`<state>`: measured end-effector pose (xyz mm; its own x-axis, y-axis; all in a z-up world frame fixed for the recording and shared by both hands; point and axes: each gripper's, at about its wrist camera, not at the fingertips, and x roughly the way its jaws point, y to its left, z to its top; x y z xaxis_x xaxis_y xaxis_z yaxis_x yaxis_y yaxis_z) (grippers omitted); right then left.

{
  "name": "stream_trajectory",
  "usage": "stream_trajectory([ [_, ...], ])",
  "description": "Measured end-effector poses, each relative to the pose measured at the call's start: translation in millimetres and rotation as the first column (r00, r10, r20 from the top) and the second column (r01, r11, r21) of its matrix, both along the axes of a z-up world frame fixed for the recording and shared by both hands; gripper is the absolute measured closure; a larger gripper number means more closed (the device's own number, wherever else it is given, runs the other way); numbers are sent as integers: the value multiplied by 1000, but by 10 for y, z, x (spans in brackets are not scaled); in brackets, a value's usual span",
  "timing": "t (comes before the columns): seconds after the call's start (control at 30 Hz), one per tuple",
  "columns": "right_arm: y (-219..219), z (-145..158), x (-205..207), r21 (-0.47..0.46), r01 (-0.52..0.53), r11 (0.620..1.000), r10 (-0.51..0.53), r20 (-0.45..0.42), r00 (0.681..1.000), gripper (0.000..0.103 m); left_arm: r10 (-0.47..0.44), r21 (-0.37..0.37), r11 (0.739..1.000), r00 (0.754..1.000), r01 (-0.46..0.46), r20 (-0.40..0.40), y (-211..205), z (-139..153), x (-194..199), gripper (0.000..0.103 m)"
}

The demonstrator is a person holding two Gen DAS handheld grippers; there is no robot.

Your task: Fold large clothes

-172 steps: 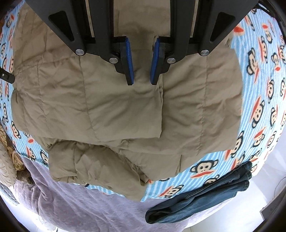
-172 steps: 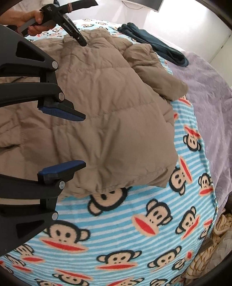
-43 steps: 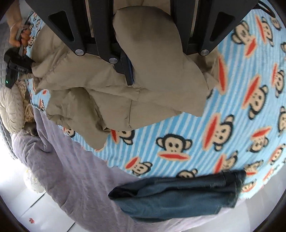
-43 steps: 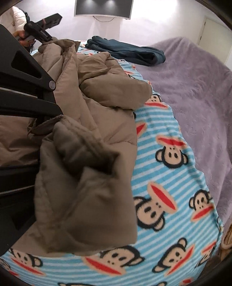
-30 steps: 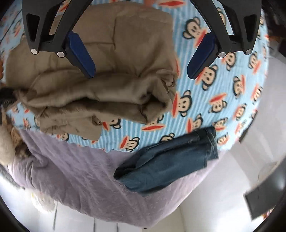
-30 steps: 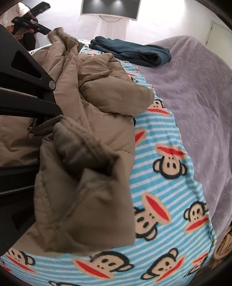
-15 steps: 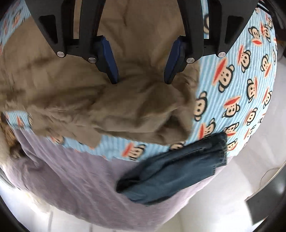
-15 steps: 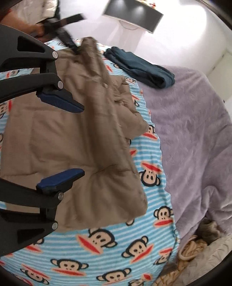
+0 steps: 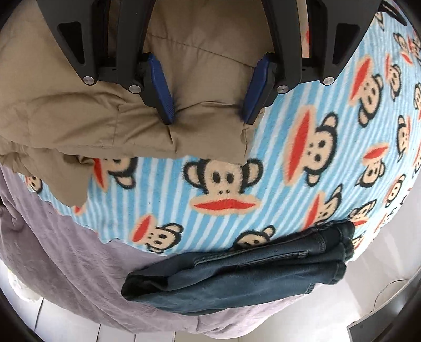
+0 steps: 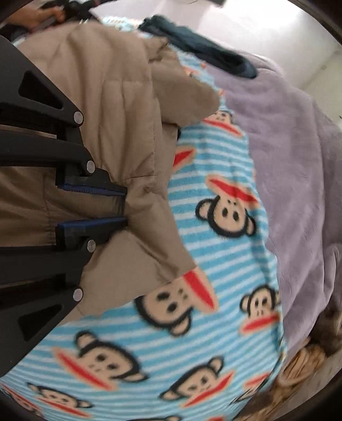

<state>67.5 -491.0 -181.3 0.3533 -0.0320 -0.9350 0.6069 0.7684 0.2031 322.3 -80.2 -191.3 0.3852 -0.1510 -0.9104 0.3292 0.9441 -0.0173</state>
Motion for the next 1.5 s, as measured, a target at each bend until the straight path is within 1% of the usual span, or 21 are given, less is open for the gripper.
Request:
stream_trajectory([
  [0.13, -4, -80, 61, -6, 1, 1000, -1, -10, 1000, 87, 10, 9, 1000, 1000, -10, -3, -33, -47, 63, 46],
  [0.27, -20, -52, 40, 5, 4, 1000, -4, -19, 1000, 87, 28, 29, 999, 999, -29, 22, 26, 183, 94, 46],
  [0.33, 1, 81, 8, -12, 8, 1000, -8, -42, 999, 87, 58, 18, 998, 997, -59, 56, 152, 370, 87, 46],
  [0.4, 52, 283, -80, -44, 9, 999, -11, -30, 999, 82, 73, 12, 997, 994, -75, 79, 310, 496, 84, 46],
  [0.47, 174, 497, -282, -82, 9, 997, -8, 9, 1000, 82, 89, 33, 995, 994, -91, 68, 421, 489, 142, 46],
  [0.5, 233, 557, -394, -102, 10, 995, -8, 19, 1000, 82, 98, 55, 994, 994, -100, 41, 470, 407, 209, 46],
  [0.57, 298, 552, -569, -116, 18, 993, -18, -1, 1000, 82, 115, 75, 991, 993, -114, -12, 523, 241, 282, 46],
  [0.6, 299, 496, -607, -100, 22, 995, -24, -14, 1000, 82, 119, 64, 991, 992, -116, -47, 526, 131, 330, 46],
  [0.67, 234, 350, -659, -39, 46, 998, -47, -27, 999, 82, 129, 73, 989, 990, -125, -48, 501, 58, 358, 42],
  [0.73, 149, 237, -678, 25, 94, 995, -94, -22, 995, 82, 127, 101, 987, 991, -123, -40, 470, 85, 356, 41],
  [0.8, 150, 289, -652, 32, 124, 992, -122, -40, 992, 82, 127, 114, 986, 991, -122, -42, 500, 195, 306, 41],
  [0.93, 289, 629, -735, 14, 76, 997, -76, -7, 997, 82, 95, 58, 994, 993, -91, -65, 703, 510, -7, 41],
  [0.97, 345, 732, -841, 24, 73, 997, -73, 8, 997, 74, 79, 43, 996, 993, -75, -85, 775, 571, -138, 41],
  [1.0, 381, 785, -938, 40, 80, 996, -81, 21, 997, 57, 68, 34, 997, 993, -65, -99, 824, 607, -249, 41],
  [1.07, 496, 866, -1186, 96, 96, 991, -101, 43, 994, 43, 48, 23, 999, 990, -46, -132, 934, 641, -578, 41],
  [1.2, 749, 894, -1600, 168, 146, 975, -156, 45, 987, 43, 11, 1, 1000, 978, -11, -206, 1042, 627, -1207, 41],
  [1.37, 1010, 738, -1898, 247, 173, 953, -180, 7, 984, 41, 5, -43, 999, 953, -19, -302, 1057, 493, -1722, 41],
  [1.4, 1064, 690, -1944, 260, 177, 949, -182, -5, 983, 36, 10, -51, 998, 947, -28, -321, 1058, 454, -1782, 40],
  [1.43, 1099, 652, -1973, 271, 178, 946, -182, -9, 983, 34, 14, -55, 998, 943, -34, -332, 1065, 428, -1830, 34],
  [1.47, 1159, 614, -2010, 283, 176, 943, -180, -11, 984, 32, 25, -55, 997, 942, -46, -336, 1072, 404, -1885, 13],
  [1.5, 1187, 580, -2016, 287, 173, 942, -177, -13, 984, 29, 36, -53, 997, 944, -56, -329, 1079, 399, -1926, 1],
])
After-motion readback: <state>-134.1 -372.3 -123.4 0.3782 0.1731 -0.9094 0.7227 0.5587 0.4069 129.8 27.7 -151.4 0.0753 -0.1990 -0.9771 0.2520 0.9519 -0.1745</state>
